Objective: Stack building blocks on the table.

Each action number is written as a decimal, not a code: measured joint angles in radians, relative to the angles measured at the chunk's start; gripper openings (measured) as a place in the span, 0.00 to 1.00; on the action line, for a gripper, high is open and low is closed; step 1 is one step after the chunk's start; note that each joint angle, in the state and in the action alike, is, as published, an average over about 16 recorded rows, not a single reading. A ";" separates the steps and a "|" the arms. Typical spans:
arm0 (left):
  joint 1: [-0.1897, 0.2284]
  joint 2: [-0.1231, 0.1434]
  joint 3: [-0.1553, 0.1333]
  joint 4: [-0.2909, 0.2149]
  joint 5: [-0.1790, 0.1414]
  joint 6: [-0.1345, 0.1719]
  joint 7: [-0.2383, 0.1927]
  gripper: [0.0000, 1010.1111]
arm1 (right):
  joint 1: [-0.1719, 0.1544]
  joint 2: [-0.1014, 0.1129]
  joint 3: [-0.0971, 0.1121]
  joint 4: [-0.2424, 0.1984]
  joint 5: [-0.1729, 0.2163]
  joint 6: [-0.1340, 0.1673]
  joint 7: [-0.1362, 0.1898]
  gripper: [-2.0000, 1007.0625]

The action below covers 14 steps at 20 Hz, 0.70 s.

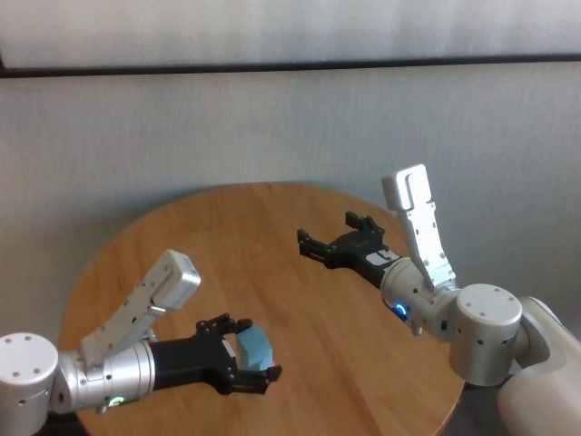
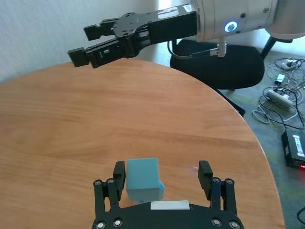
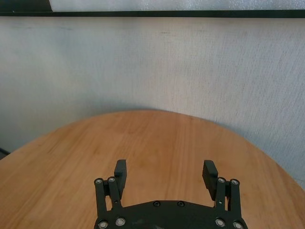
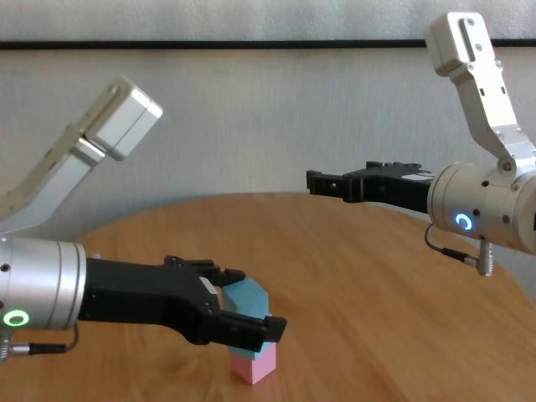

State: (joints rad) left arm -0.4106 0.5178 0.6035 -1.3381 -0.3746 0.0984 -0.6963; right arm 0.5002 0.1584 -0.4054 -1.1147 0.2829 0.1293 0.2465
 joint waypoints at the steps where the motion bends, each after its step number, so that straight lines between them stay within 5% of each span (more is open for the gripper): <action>1: 0.000 0.001 0.000 0.000 -0.001 -0.002 0.003 0.99 | 0.000 0.000 0.000 0.000 0.000 0.000 0.000 1.00; 14: 0.002 -0.016 -0.020 0.011 0.001 -0.020 0.044 0.99 | 0.000 0.000 0.000 0.000 0.000 0.000 0.000 1.00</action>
State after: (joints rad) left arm -0.4084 0.5018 0.5831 -1.3272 -0.3738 0.0782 -0.6519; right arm 0.5002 0.1584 -0.4054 -1.1147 0.2829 0.1293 0.2465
